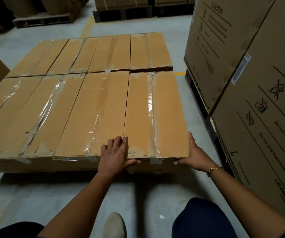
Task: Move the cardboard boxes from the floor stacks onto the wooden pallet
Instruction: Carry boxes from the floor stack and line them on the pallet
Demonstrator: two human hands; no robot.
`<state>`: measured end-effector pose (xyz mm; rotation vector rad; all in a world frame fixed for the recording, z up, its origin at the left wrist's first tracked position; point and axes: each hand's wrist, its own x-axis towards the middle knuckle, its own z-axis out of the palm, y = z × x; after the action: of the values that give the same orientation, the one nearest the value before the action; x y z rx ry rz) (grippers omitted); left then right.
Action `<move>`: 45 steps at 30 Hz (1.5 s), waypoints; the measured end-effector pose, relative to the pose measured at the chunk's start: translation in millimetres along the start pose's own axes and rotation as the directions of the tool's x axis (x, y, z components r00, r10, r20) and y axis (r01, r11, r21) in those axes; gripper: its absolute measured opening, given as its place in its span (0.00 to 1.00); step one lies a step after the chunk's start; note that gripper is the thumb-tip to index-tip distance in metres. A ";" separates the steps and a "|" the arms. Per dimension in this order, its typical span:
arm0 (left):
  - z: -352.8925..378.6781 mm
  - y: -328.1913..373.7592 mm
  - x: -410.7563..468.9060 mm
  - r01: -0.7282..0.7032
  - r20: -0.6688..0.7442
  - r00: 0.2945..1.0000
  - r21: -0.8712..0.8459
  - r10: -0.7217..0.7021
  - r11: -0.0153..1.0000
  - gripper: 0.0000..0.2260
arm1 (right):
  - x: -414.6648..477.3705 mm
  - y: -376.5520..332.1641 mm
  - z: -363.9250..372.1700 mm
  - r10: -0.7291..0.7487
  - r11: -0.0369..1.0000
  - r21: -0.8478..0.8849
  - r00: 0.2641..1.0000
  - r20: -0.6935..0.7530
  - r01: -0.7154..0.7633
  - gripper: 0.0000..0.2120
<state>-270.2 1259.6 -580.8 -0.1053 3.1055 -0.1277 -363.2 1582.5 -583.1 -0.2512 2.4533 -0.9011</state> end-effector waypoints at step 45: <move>5.1 2.5 7.9 -0.048 -0.029 0.998 0.006 0.048 0.999 0.41 | -4.7 71.0 15.9 0.162 0.872 0.484 0.975 -0.151 -0.070 0.30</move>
<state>-278.0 1261.1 -586.4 -0.0292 3.1338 -0.1380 -350.8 1629.5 -637.5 0.1641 2.2817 -1.4917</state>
